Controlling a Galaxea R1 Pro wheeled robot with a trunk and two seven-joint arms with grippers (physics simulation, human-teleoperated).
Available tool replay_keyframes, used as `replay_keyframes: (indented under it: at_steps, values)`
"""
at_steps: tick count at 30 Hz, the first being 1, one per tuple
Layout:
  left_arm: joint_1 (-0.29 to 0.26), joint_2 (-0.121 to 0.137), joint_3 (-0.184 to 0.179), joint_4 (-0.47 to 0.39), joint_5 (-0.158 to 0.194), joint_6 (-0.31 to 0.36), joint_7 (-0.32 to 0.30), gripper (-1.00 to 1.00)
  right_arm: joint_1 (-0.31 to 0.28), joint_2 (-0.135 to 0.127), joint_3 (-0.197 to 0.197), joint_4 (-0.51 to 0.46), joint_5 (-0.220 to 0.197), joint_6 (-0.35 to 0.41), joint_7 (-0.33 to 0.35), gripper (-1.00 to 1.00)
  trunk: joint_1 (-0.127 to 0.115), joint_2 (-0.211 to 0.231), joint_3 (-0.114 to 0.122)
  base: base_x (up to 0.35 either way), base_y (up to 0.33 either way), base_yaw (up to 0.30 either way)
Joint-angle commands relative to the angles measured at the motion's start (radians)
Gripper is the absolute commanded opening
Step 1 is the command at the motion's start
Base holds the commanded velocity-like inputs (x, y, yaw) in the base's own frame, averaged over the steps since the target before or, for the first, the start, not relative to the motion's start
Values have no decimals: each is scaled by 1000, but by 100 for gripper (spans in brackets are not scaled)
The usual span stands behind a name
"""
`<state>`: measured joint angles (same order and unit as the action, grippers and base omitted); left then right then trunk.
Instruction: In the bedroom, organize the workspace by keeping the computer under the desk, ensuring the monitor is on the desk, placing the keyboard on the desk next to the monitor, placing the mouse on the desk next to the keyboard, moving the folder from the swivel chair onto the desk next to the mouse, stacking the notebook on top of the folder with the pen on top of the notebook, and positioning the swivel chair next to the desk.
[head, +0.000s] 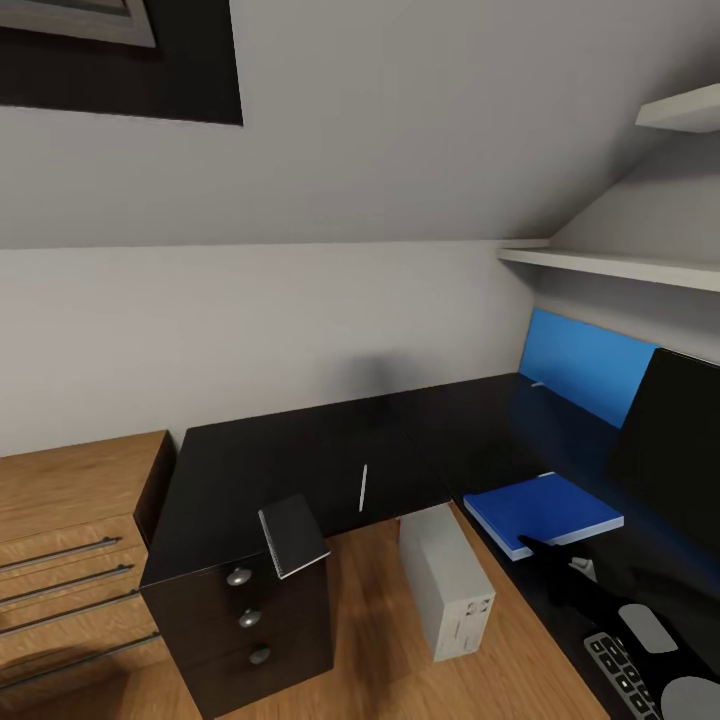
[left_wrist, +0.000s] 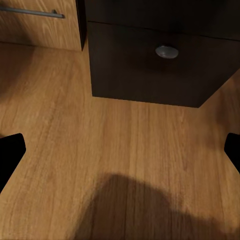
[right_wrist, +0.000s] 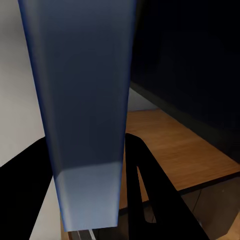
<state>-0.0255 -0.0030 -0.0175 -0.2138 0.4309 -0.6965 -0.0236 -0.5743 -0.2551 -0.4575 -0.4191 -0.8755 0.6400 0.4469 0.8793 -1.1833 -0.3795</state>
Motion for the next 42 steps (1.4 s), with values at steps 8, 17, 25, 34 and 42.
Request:
replay_keyframes:
  at_steps: [8, 17, 25, 34, 42]
  values:
    - [-1, 0, -1, 1, 6, -3, -2, 100, -1, 0, -7, 0, 0, 7, 1, 100, 0, -1, -1, 0, 0, 0]
    - [-1, 0, 0, 1, 6, -4, -4, 100, -1, 0, -7, -1, 0, 7, 2, 100, 0, -1, -1, 0, 0, 0]
    - [-1, 0, 1, 1, 6, -4, -5, 100, -1, 0, -7, -1, 0, 7, 3, 100, -27, 48, 21, 0, 0, 0]
    - [-1, 0, 1, 1, 6, -5, -6, 100, -1, 0, -7, -1, 0, 7, 3, 100, -61, 111, 49, 0, 0, 0]
    - [-1, 0, 1, 1, 6, -5, -5, 100, -1, 0, -7, -1, 0, 6, 4, 100, -80, 146, 65, 0, 0, 0]
